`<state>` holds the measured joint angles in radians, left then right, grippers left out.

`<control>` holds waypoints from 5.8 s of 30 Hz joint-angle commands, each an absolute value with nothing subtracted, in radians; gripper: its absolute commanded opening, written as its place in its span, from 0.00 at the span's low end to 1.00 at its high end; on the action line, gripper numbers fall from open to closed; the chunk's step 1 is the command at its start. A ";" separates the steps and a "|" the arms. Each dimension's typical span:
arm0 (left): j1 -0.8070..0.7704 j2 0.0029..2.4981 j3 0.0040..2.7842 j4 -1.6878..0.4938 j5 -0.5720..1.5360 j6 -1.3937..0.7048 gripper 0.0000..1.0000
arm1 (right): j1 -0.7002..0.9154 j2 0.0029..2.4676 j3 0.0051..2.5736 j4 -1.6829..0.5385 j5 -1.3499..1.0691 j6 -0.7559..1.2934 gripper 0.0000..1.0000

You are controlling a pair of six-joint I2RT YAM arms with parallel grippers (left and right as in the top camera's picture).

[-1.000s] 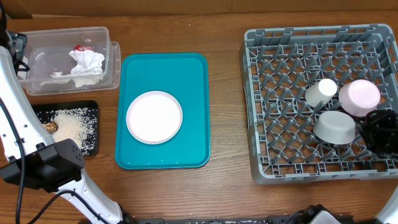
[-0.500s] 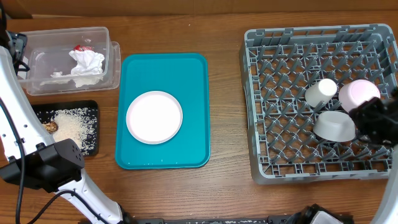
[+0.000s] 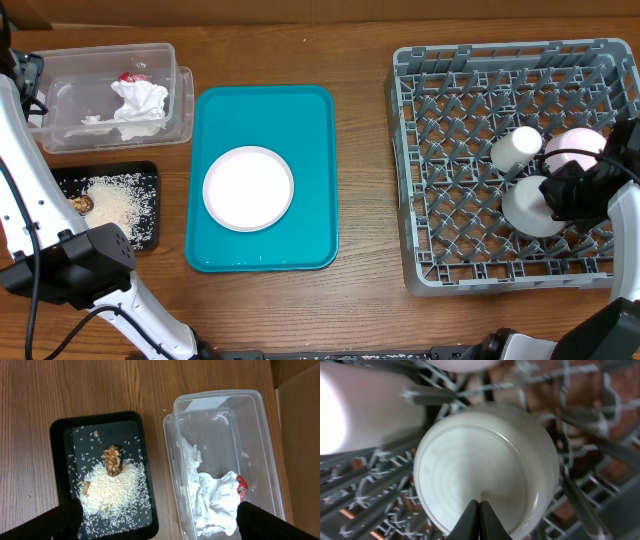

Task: Sort waste into correct bins and load items into the dishwasher
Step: 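Release the bowl and lift the right gripper, then move the right gripper to the white plate and grasp its rim, then lift the white plate and carry it to the rack's upper left, then stand the plate upright in the rack and release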

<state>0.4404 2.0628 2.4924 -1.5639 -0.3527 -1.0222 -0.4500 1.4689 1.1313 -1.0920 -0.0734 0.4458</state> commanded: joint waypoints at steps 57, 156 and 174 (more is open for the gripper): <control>0.438 2.068 2.489 -1.565 -0.369 -1.032 1.00 | 0.791 2.039 1.333 -0.391 -0.105 0.908 0.46; 0.432 2.068 2.489 -1.565 -0.369 -1.032 1.00 | 0.297 1.318 1.947 -1.434 0.265 0.583 1.00; 0.432 2.068 2.489 -1.565 -0.369 -1.032 1.00 | 0.297 0.680 1.399 -1.617 0.145 0.667 1.00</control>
